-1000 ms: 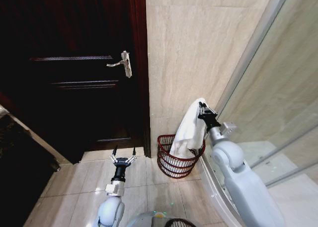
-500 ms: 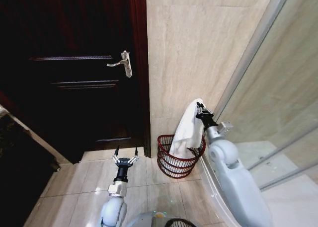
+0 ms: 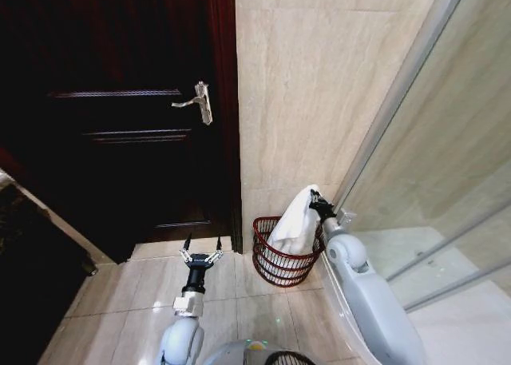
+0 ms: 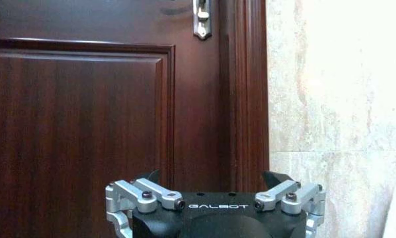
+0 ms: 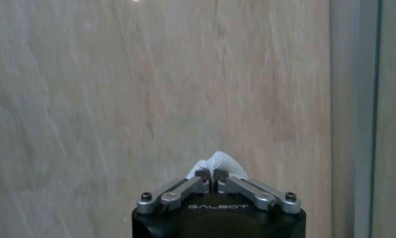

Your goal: Discard the used towel into the hamper.

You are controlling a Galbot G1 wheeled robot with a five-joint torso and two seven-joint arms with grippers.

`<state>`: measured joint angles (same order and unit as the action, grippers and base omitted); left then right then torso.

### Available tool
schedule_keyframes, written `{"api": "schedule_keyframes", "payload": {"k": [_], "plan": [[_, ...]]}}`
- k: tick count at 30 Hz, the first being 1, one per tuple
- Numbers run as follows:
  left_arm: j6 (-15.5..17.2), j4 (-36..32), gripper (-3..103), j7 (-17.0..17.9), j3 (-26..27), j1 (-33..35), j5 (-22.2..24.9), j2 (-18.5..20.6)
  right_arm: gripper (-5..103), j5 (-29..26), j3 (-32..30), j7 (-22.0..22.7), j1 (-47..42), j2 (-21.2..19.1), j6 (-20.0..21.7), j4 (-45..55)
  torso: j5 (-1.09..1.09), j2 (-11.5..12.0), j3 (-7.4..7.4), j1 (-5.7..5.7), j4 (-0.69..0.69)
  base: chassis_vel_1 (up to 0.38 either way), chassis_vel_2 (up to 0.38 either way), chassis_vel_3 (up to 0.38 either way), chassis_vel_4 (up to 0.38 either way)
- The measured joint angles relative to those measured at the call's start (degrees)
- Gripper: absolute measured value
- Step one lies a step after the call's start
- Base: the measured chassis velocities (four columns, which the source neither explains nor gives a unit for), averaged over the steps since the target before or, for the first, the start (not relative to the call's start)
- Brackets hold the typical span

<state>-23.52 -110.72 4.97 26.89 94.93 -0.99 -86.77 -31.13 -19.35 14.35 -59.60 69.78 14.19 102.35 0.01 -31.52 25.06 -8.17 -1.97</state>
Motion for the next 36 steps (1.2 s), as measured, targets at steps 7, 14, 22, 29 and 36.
{"api": "schedule_keyframes", "payload": {"k": [7,14,22,29,36], "plan": [[-0.1,-0.7,100,0.5,0.3,0.3,1.0,-0.6,2,-2.0,2.4,2.6,-3.2,-2.2,0.9,1.3,-0.01,0.0,0.00,0.00,0.01,0.000,0.000,0.000,0.000],[0.0,-0.4,100,0.6,0.6,0.3,2.6,-0.4,2,-9.8,4.8,8.9,-3.6,-5.3,6.0,3.9,-0.01,0.0,0.00,0.00,0.01,0.000,0.000,0.000,0.000],[2.5,-0.9,100,0.6,1.1,-0.3,4.1,-0.5,2,-23.4,5.2,11.7,-1.8,-10.6,18.8,5.2,-0.01,0.0,0.00,0.00,0.02,0.000,0.000,0.000,0.000],[3.2,-0.4,100,0.7,1.9,-0.6,6.1,0.4,2,-32.0,6.3,14.8,2.7,-13.0,27.0,1.8,-0.01,0.0,0.01,0.00,0.01,0.000,0.000,0.000,0.000],[3.1,1.1,100,0.7,2.7,-0.6,7.1,0.7,2,-34.5,11.8,15.4,10.6,-11.6,27.9,-5.4,-0.02,0.0,0.01,-0.01,0.01,0.000,0.000,0.000,0.000]]}}
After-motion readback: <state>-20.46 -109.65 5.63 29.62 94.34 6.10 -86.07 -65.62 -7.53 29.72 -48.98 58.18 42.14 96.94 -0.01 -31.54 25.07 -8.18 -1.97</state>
